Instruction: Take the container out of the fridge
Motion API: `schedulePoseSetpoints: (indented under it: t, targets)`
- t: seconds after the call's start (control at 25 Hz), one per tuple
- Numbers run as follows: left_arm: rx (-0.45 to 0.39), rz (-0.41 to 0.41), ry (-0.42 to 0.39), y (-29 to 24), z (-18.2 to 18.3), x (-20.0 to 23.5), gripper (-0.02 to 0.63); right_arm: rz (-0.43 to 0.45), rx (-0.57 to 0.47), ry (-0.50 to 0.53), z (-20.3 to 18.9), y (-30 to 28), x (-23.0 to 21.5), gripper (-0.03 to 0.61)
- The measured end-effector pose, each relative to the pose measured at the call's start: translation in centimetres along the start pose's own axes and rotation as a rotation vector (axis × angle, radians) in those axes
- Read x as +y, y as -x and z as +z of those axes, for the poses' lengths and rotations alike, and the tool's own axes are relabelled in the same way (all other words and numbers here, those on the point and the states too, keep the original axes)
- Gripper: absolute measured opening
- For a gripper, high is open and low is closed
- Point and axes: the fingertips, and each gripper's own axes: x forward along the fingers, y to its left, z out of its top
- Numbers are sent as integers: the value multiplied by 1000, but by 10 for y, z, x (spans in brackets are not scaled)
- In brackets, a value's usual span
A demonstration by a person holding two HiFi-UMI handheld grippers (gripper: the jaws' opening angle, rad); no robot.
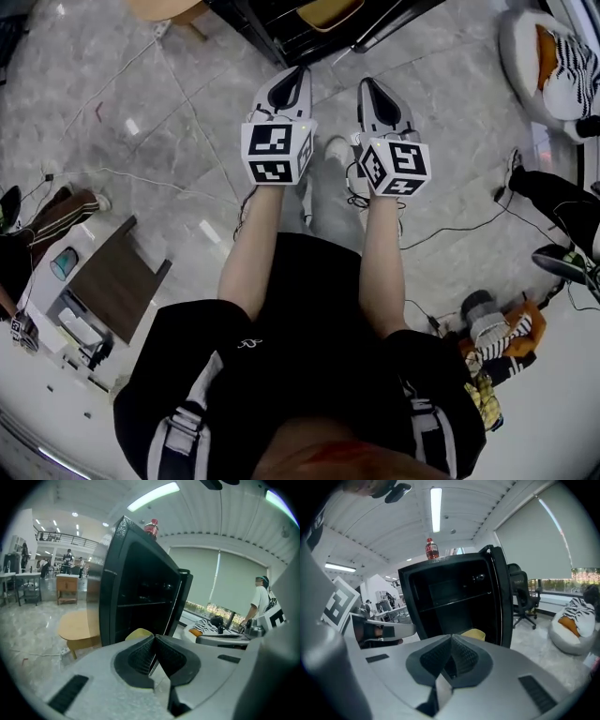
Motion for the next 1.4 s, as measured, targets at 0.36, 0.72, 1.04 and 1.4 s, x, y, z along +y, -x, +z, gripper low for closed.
schedulePoseSetpoints:
  t: [0.36,0.72,1.04,1.4]
  targets:
    - [51,70,76,-8,-38,6,9,130,157,228,-37,-48,0,14]
    - [68,120,98,-3,-50,32,9,222,313,542,-72,-125,-7,15]
    - [80,145,92,11,-51,41,9,286,406,789,-100,-173,-10,15]
    - [100,142,76,17,-53,42,9,246,475,1024,-114,-213,-22,57]
